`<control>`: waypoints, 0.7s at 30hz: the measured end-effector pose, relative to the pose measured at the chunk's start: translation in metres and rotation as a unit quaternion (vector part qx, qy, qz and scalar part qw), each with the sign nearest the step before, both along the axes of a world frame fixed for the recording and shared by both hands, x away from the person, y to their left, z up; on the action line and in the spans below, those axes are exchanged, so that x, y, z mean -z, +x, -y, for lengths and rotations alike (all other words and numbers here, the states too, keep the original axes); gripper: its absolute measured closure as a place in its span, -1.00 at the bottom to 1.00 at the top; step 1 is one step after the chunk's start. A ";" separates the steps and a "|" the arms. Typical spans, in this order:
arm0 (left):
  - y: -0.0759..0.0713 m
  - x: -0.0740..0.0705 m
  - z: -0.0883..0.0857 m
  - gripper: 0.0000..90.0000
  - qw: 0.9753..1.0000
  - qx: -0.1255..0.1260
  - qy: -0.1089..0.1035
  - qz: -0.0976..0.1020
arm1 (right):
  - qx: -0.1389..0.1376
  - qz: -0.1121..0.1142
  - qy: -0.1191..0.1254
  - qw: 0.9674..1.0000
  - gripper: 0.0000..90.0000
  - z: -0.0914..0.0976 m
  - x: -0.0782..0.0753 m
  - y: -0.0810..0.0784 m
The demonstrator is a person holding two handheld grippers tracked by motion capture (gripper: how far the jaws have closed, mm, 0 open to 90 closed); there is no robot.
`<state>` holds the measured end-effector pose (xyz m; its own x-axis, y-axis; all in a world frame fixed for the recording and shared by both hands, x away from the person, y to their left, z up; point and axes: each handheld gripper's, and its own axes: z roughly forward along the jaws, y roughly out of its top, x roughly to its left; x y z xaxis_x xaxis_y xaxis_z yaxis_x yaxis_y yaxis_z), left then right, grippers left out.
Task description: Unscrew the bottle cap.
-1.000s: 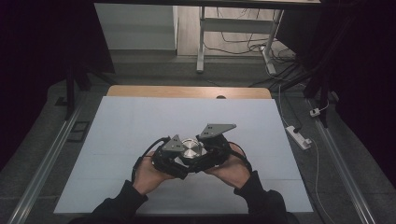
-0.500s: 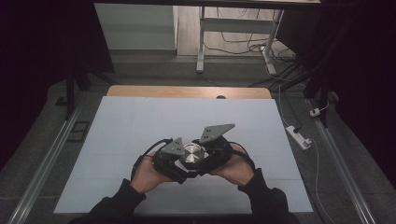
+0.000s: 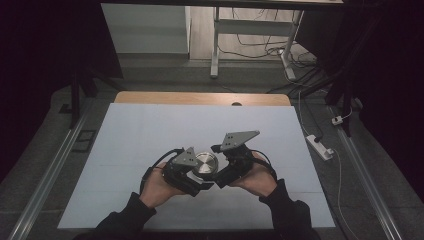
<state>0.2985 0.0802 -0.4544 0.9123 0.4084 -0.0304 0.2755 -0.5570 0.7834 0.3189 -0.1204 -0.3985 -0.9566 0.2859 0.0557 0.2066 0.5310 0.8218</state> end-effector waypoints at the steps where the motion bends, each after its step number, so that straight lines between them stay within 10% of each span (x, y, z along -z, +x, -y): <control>1: 0.000 0.000 0.000 -0.65 1.000 0.000 0.000 0.000 | 0.014 0.008 0.000 1.000 -0.87 -0.002 -0.001 -0.002; 7: -0.001 0.001 0.002 -0.65 0.999 -0.039 0.005 0.004 | 0.066 0.055 -0.020 0.996 -0.71 -0.017 0.002 -0.014; 12: -0.002 0.000 0.003 -0.65 0.999 -0.033 0.007 0.006 | 0.070 0.042 -0.017 0.997 -0.62 -0.018 0.004 -0.014; 21: -0.002 0.000 -0.002 -0.65 0.998 0.062 -0.022 -0.014 | -0.041 -0.002 -0.002 0.999 -0.62 -0.004 -0.001 -0.007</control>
<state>0.2969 0.0818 -0.4547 0.9541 0.2906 -0.0724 0.2291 -0.5528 0.8012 0.3122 -0.1164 -0.3973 -0.9765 0.2069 0.0597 0.1664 0.5489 0.8192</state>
